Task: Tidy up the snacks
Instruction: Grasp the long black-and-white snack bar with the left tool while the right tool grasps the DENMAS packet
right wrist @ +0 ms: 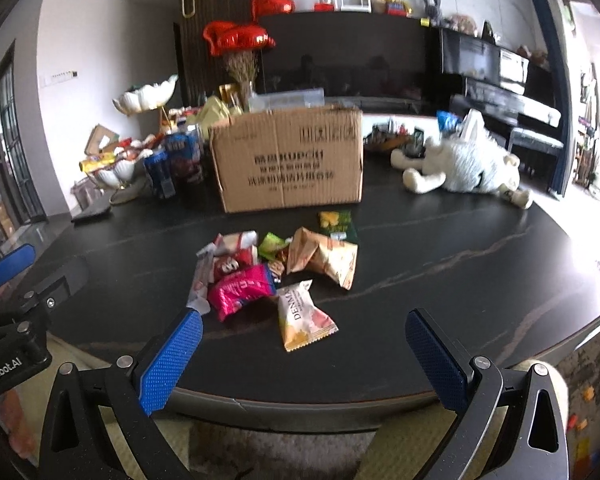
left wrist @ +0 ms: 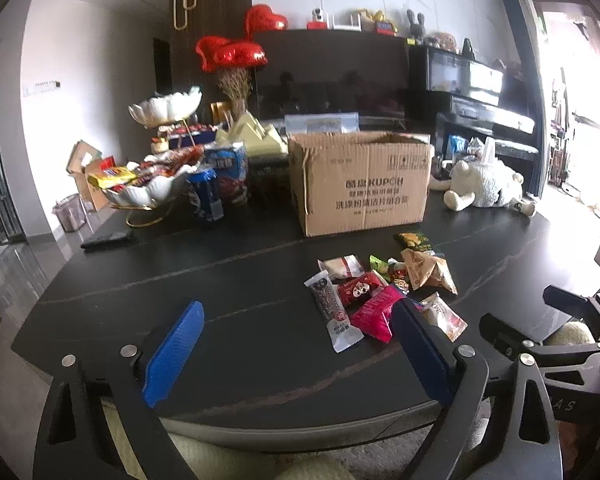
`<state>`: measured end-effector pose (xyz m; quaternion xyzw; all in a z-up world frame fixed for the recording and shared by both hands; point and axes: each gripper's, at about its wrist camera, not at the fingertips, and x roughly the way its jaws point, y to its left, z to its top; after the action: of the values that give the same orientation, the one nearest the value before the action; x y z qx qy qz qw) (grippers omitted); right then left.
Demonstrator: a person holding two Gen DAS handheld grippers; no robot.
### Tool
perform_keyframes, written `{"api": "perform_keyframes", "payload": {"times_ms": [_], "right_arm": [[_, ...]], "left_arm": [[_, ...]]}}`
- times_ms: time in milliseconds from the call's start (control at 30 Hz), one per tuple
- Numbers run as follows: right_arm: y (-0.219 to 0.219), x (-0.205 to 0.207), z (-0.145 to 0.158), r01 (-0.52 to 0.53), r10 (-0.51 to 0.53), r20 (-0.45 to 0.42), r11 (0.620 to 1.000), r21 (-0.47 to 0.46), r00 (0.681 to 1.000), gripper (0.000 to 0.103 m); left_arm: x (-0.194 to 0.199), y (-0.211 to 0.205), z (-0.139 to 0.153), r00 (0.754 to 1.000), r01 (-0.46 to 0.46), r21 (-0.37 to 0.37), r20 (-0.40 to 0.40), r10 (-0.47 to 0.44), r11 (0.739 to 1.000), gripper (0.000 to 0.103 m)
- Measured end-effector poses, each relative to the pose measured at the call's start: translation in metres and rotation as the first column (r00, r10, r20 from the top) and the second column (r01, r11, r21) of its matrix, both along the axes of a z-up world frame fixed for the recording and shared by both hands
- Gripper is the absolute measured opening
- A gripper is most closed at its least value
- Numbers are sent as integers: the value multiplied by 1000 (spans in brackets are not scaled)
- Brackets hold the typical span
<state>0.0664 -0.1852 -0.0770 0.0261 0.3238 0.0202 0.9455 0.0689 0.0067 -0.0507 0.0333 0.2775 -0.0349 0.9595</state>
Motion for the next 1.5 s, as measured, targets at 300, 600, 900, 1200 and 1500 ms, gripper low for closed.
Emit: {"api": "perform_keyframes", "payload": {"times_ms": [300, 600, 900, 1200, 1500], "right_arm": [[1, 54, -29, -41, 42, -145, 999, 13, 989, 89], [2, 86, -55, -78, 84, -250, 996, 37, 965, 75], [0, 102, -68, -78, 89, -291, 996, 49, 952, 63], [-2, 109, -71, -79, 86, -294, 996, 37, 952, 42], [-3, 107, -68, -70, 77, -284, 997, 34, 956, 32]], "left_arm": [[51, -2, -32, 990, 8, -13, -139, -10, 1000, 81], [92, -8, -61, 967, 23, -63, -250, -38, 998, 67], [122, -15, -84, 938, 22, -119, -340, -62, 993, 50], [137, -22, -98, 918, 24, -141, -389, -77, 990, 30], [137, -25, -99, 914, 45, -130, -395, -94, 990, 23]]}}
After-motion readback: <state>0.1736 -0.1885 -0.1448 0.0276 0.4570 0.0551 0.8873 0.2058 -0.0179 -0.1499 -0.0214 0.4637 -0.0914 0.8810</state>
